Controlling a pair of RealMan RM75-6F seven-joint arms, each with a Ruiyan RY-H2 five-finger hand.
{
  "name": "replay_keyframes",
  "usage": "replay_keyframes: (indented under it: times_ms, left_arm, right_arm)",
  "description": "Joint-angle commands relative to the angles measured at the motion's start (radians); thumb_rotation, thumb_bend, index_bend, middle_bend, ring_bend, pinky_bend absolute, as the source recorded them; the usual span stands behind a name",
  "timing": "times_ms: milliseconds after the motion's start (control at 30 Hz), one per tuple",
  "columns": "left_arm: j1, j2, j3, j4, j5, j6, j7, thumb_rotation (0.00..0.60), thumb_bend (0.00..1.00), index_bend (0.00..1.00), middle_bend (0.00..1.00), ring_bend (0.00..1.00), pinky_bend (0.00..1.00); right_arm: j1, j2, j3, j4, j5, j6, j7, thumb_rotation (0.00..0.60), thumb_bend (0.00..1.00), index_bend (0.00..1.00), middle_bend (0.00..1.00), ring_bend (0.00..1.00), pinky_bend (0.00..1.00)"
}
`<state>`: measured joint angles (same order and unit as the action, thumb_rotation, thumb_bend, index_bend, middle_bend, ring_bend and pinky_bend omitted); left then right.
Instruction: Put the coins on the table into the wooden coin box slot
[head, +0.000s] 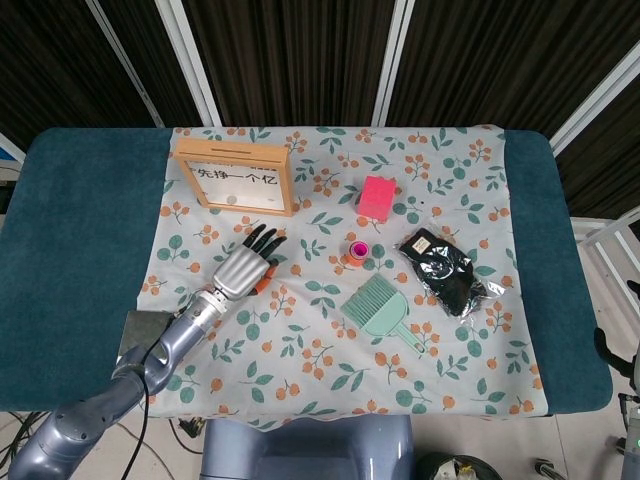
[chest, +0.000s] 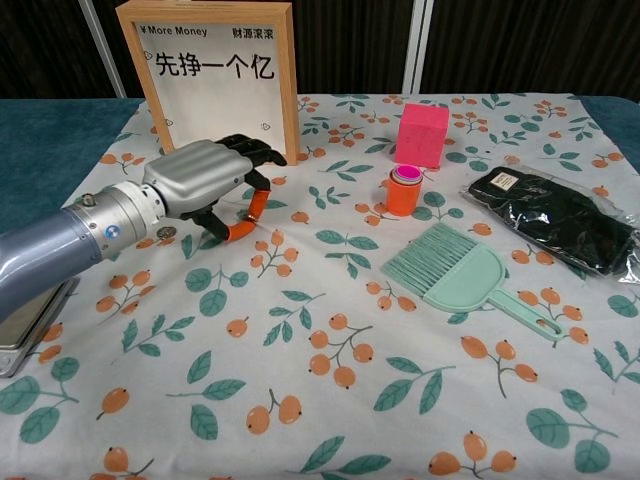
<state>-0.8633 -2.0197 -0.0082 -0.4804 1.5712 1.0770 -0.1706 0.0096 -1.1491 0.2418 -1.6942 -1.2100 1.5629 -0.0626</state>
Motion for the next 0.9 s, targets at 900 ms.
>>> replay_keyframes:
  times_ms: [900]
  left_arm:
    - [0.042, 0.271, -0.078, -0.463, 0.015, 0.171, 0.117, 0.600, 0.54, 0.70, 0.13, 0.00, 0.00]
  right_arm:
    - [0.001, -0.002, 0.000, -0.002, 0.006, -0.001, -0.009, 0.600, 0.39, 0.20, 0.05, 0.01, 0.00]
